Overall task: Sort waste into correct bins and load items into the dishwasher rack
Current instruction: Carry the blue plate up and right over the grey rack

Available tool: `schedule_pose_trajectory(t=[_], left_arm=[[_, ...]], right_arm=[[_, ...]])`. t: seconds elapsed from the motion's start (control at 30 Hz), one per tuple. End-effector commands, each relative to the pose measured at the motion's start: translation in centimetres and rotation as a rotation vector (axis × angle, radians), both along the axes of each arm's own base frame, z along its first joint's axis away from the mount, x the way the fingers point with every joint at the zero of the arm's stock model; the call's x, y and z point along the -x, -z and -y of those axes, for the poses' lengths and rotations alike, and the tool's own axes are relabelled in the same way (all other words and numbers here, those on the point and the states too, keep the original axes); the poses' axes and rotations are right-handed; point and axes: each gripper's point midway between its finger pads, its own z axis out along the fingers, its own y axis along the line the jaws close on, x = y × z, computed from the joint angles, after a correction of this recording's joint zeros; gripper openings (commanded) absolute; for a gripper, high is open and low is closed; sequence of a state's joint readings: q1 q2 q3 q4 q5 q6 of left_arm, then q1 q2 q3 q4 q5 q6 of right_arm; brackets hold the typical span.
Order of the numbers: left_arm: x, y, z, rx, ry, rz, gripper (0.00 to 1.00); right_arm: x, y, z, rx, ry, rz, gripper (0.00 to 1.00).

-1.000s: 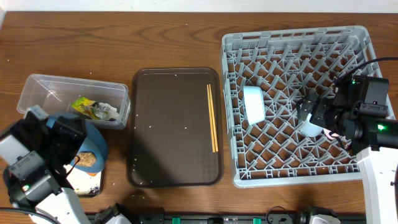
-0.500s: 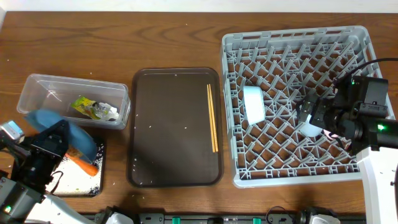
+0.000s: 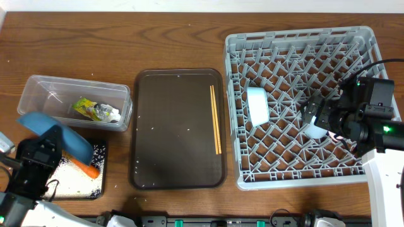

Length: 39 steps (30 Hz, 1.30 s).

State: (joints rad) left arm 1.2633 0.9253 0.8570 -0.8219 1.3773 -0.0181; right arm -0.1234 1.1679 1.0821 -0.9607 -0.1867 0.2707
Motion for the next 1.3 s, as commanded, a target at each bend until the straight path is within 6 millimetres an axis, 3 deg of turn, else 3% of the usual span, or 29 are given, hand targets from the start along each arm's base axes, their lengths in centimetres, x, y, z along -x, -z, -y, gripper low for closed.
schedule_pose_trajectory(t=[0.0,0.07,0.17,0.3,0.5,0.73,0.9,1.03,1.13,1.27], left_arm=[[1.1,1.5,-1.4,0.029,-0.092,-0.063,0.06],[1.6,2.0,-2.0,0.054,-0.122,-0.041,0.07],[1.4,-0.5,-1.3,0.026,-0.017,0.161,0.06],[1.2,-0.1,-1.7,0.060,-0.014,0.151,0.06],[-0.9,-0.6,1.1,-0.016,0.153,0.171,0.06],[-4.7,-3.7,7.8,-0.136,0.509,0.253,0.06],[-8.6,-7.7,13.4,-0.276,0.602,0.369,0.06],[-10.3,-11.0,19.0,-0.334,0.655,0.554,0.07],[-11.5,-11.9,23.3,-0.297,0.713,0.644,0.07],[-13.7,-11.4,28.7,-0.236,0.820,0.692,0.06]], right_arm=[[-0.1,-0.5,0.1,-0.005,0.009,0.012,0.99],[0.1,-0.4,0.1,-0.006,0.009,0.002,0.99],[0.1,-0.4,0.1,-0.006,0.009,0.002,0.99],[-0.1,-0.5,0.1,-0.005,0.009,0.009,0.99],[-0.1,-0.6,0.1,-0.005,0.009,0.013,0.99],[-0.3,-0.7,0.1,-0.004,0.009,0.021,0.99],[-0.3,-0.7,0.2,-0.004,0.009,0.022,0.98],[-0.3,-0.7,0.5,-0.019,0.049,0.018,0.97],[-0.4,-0.7,0.9,-0.020,0.074,0.018,0.97],[-0.3,-0.6,2.3,-0.011,0.134,0.015,0.97]])
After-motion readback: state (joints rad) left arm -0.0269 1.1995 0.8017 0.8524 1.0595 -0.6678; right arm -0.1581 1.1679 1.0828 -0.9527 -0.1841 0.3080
